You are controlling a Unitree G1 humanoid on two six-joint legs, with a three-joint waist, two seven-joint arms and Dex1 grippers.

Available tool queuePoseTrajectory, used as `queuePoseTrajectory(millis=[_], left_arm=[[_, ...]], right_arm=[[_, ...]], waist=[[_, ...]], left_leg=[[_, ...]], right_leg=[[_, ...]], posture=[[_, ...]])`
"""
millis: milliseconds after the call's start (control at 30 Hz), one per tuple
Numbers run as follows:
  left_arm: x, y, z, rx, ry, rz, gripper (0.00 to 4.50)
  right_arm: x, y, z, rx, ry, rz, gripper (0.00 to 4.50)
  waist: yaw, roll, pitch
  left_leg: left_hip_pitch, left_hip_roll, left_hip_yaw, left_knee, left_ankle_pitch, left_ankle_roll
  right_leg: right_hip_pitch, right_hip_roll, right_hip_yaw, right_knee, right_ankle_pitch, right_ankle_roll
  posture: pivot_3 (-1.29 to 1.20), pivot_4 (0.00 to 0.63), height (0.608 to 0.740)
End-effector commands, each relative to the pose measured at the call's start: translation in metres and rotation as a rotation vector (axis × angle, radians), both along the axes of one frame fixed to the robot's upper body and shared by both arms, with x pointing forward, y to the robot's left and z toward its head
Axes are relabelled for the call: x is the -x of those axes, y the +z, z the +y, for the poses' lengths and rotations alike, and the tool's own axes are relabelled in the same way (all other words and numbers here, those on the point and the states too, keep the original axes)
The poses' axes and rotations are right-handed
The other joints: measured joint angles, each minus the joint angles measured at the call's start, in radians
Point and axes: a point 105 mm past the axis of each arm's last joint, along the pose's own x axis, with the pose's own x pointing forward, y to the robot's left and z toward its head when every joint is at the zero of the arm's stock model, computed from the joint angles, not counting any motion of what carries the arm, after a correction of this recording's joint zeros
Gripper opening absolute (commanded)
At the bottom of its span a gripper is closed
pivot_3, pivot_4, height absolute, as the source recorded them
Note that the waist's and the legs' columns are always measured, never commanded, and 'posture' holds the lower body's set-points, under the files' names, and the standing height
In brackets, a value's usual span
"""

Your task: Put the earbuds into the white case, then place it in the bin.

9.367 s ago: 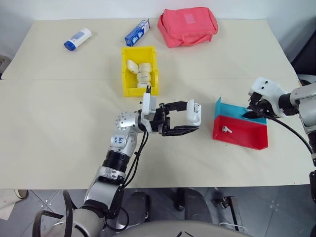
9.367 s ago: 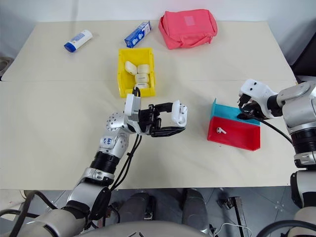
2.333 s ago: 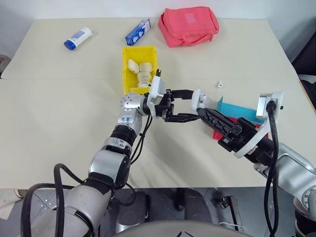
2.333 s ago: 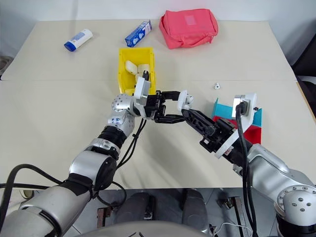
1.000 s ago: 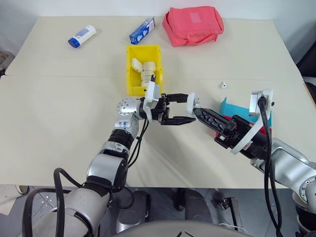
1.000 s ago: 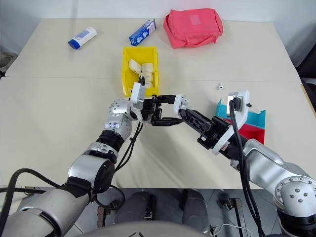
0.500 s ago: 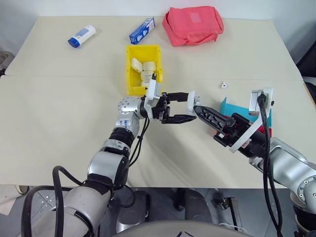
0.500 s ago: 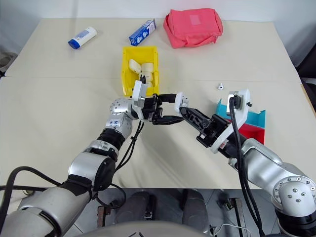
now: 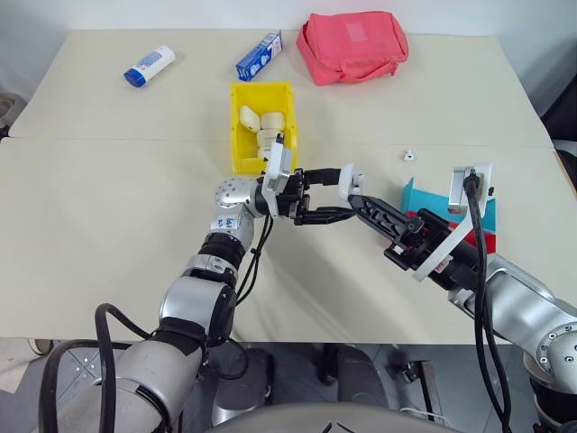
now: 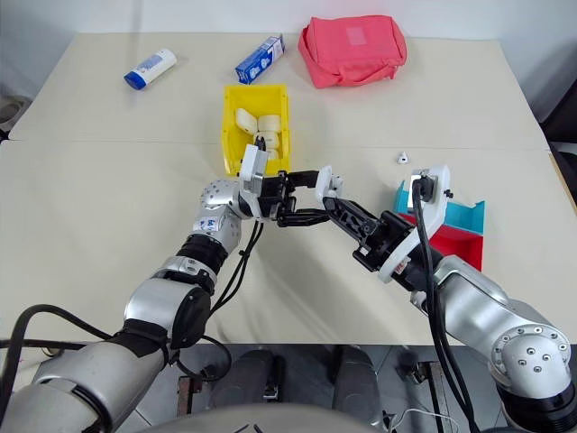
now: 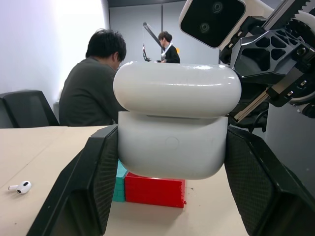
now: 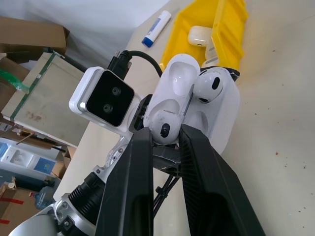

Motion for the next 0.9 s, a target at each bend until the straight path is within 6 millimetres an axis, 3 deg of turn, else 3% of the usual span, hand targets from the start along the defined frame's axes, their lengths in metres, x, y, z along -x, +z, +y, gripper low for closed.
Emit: queuePoseTrajectory(millis=[33,900], left_arm=[[0.007,0.029,-0.004,0.086,-0.059,-0.1,2.8],[0.015,0.036,0.001,0.121,-0.063,-0.186,2.8]], right_arm=[[0.001,-0.014,0.002,0.015,0.006,0.054,0.38],[-0.016,-0.039,-0.015,-0.129,-0.086,0.277,0.38]], waist=[[0.0,0.0,0.0],[0.0,0.0,0.0]], left_leg=[[0.0,0.0,0.0,0.0,0.0,0.0],[0.0,0.0,0.0,0.0,0.0,0.0]], right_leg=[[0.0,0.0,0.0,0.0,0.0,0.0],[0.0,0.0,0.0,0.0,0.0,0.0]], posture=[[0.0,0.15,0.74],[0.0,0.15,0.74]])
